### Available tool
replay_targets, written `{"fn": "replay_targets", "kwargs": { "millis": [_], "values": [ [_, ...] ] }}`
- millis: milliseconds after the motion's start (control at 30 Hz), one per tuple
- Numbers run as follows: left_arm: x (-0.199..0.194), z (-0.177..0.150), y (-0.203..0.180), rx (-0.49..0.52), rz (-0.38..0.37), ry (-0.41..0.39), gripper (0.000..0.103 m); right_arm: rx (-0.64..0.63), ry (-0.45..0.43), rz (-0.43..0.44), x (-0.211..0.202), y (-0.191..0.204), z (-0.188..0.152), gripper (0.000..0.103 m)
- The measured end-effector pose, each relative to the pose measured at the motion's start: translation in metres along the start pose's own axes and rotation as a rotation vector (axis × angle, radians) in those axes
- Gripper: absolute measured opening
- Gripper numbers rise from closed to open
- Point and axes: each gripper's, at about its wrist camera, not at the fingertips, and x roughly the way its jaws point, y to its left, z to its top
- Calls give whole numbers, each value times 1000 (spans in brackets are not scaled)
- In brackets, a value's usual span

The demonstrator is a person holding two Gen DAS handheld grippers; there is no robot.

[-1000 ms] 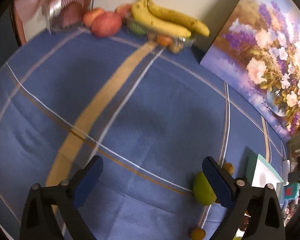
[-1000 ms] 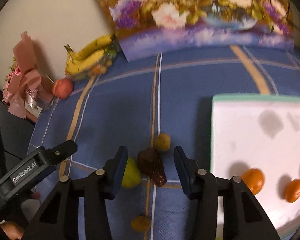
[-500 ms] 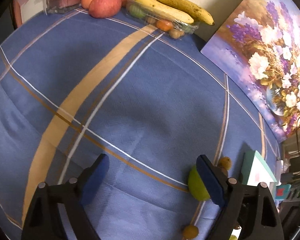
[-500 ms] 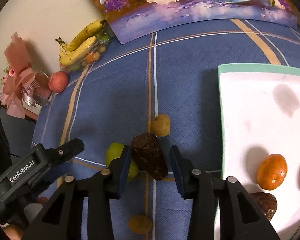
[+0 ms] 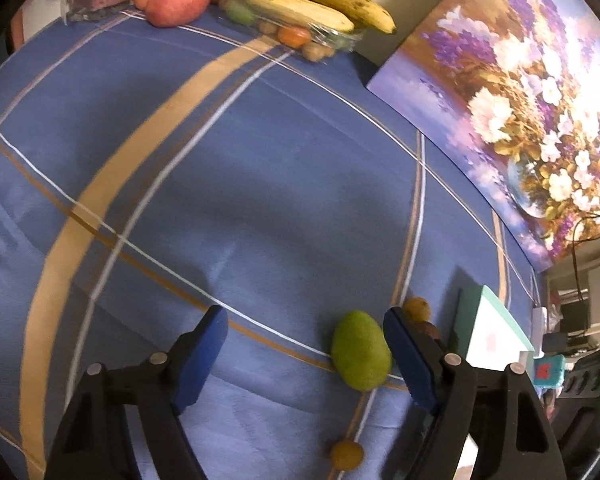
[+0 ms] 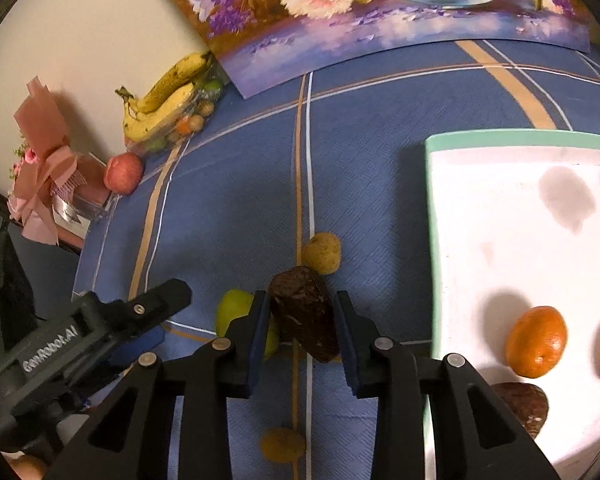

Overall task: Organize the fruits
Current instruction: 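Grasp a green pear with the left tool while the right tool holds the date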

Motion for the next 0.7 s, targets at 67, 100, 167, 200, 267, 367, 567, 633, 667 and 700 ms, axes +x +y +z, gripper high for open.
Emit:
{"fn": "replay_targets", "kwargs": {
  "millis": [67, 100, 167, 200, 267, 367, 567, 633, 667, 700],
  "values": [
    [2, -2, -5, 12, -12, 11, 80, 11, -23, 5, -11, -3, 3, 23],
    [4, -3, -8, 19, -23, 19, 79, 12, -31, 3, -15, -4, 4, 20],
    [8, -4, -14, 28, -42, 36, 71, 6, -42, -10, -24, -6, 6, 20],
    [8, -5, -15, 32, -41, 39, 70, 6, -45, -12, -25, -7, 6, 20],
    [10, -7, -21, 53, -23, 40, 65, 10, -40, -16, -26, -9, 6, 20],
    [15, -10, -27, 77, -20, 52, 53, 30, -25, -22, -23, -14, 4, 20],
    [21, -15, -33, 82, -64, 73, 39, 42, -22, -21, -25, -19, 4, 20],
    [20, -15, -34, 91, -58, 71, 39, 39, -17, -11, -25, -19, 3, 20],
    [18, -15, -33, 84, -55, 65, 39, 40, -15, -8, -25, -19, 3, 20],
    [17, -15, -32, 80, -49, 60, 39, 42, -12, -6, -24, -19, 3, 21]
  ]
}}
